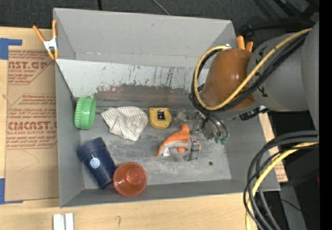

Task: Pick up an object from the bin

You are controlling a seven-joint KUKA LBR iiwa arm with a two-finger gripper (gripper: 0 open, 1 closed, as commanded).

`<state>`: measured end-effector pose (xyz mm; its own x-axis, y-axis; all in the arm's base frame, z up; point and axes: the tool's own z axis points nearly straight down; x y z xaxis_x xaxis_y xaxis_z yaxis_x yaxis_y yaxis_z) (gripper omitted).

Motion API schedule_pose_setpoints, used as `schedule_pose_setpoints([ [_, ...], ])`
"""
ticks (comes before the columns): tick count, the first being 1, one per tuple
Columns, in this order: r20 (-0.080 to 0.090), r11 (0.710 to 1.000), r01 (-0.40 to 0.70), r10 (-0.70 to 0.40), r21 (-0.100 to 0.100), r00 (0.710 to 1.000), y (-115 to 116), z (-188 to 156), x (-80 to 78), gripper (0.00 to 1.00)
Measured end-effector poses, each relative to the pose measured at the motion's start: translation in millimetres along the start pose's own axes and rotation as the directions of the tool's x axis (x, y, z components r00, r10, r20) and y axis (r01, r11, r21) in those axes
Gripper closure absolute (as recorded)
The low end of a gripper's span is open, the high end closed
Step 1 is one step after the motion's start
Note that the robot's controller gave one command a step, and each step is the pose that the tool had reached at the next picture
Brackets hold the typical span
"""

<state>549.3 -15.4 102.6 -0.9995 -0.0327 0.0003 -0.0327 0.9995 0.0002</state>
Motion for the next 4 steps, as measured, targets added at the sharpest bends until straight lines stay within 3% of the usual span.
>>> schedule_pose_setpoints([
  [1, 0.001, 0.980, -0.200, 0.200, -0.001, 0.980, 12, 31, -3.6, 1.00],
  [2, 0.001, 0.980, -0.199, 0.199, -0.001, 0.980, 12, 31, -3.6, 1.00],
  [3, 0.002, 0.979, -0.202, 0.202, -0.001, 0.979, 10, -101, 29.6, 1.00],
  [4, 0.002, 0.979, -0.202, 0.202, -0.001, 0.979, 10, -101, 29.7, 1.00],
])
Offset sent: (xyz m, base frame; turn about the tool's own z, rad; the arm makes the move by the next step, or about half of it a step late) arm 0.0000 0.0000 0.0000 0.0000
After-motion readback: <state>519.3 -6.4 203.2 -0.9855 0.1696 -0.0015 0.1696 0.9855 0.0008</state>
